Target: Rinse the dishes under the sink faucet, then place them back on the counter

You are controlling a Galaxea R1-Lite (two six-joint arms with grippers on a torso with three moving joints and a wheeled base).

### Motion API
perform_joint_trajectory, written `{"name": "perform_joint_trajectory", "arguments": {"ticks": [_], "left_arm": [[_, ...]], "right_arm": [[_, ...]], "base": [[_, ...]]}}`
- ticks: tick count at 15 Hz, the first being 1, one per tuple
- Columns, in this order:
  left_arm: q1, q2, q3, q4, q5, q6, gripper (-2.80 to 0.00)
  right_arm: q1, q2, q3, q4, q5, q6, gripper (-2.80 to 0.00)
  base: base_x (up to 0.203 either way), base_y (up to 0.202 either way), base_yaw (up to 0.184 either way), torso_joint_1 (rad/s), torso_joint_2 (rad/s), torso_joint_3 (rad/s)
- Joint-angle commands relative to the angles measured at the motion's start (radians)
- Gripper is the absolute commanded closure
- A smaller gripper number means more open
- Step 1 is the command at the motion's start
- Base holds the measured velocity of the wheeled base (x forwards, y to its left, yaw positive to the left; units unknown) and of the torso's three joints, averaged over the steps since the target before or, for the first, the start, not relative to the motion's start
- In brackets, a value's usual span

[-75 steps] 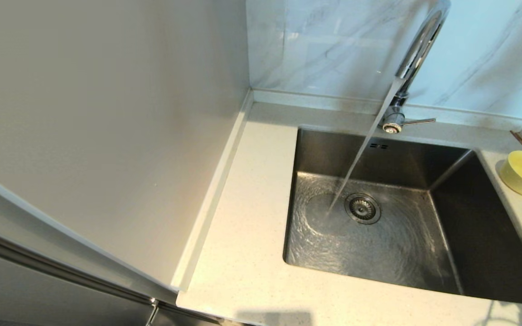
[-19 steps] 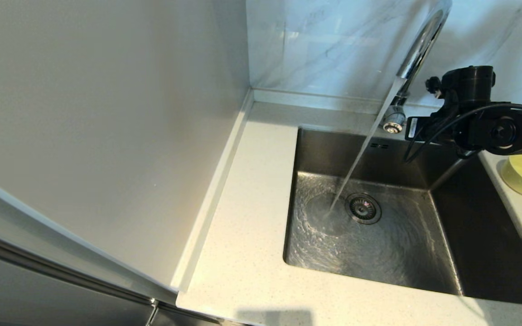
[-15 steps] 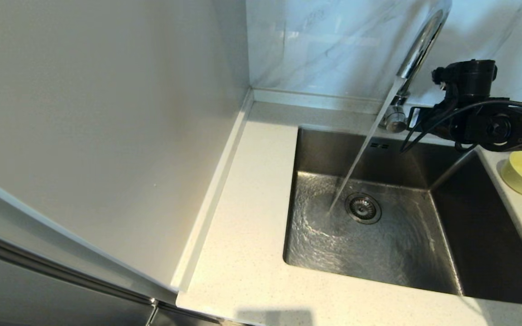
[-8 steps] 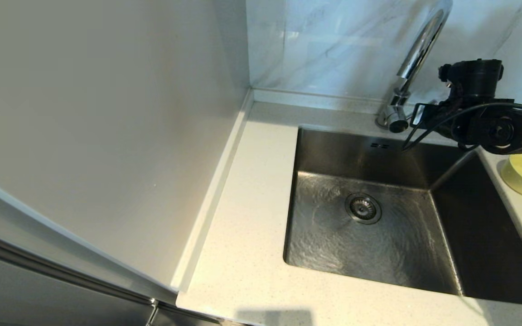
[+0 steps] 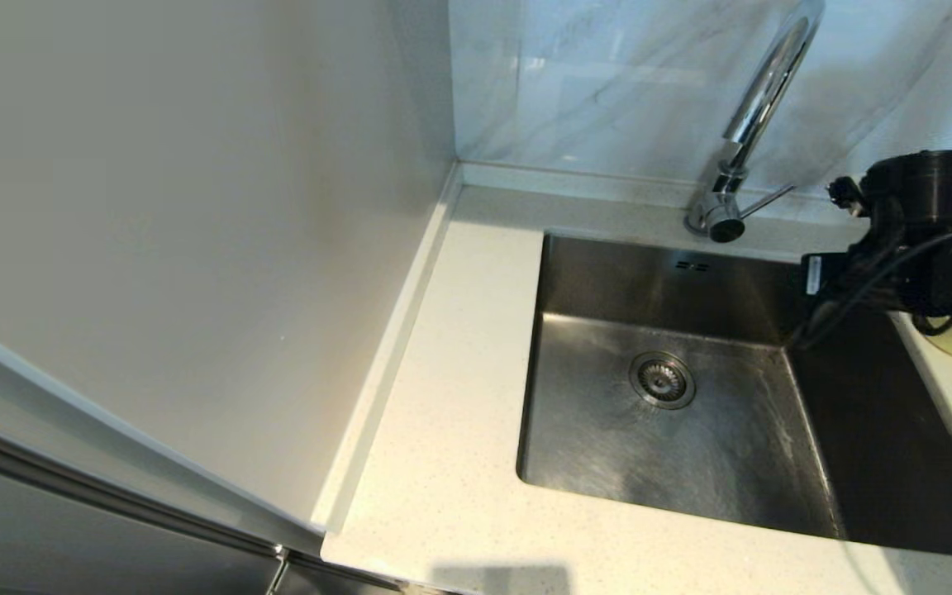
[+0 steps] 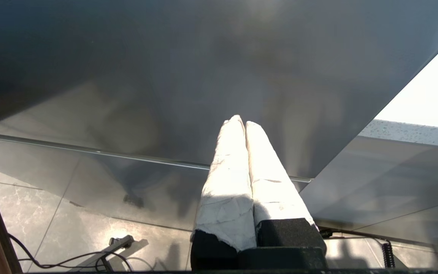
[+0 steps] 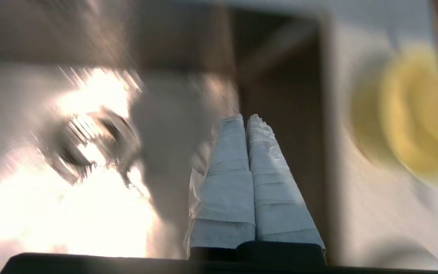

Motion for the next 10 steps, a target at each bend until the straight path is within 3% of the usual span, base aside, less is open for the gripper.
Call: {"name": "perform_joint_trajectory", "arguments": {"ticks": [1,4,10], "left_arm": [[0.0,0.0,0.0,0.0,0.0,0.0,0.0],[0.0,0.0,0.0,0.0,0.0,0.0,0.0],[0.0,0.0,0.0,0.001,0.0,0.0,0.0]], "right_arm": [[-0.027,-0.128,0.056,0.107,-0.009,-0.015,0.0],[-0.073,-0.303,0.139,0.283,-0.014,-0.028,0.0],[-0.088,-0.778,0.309,0.293,0.004,0.047,0.0]], "base": [[0.0,0.0,0.0,0.0,0.0,0.0],[0.0,0.0,0.0,0.0,0.0,0.0],[0.0,0.0,0.0,0.0,0.0,0.0]]}}
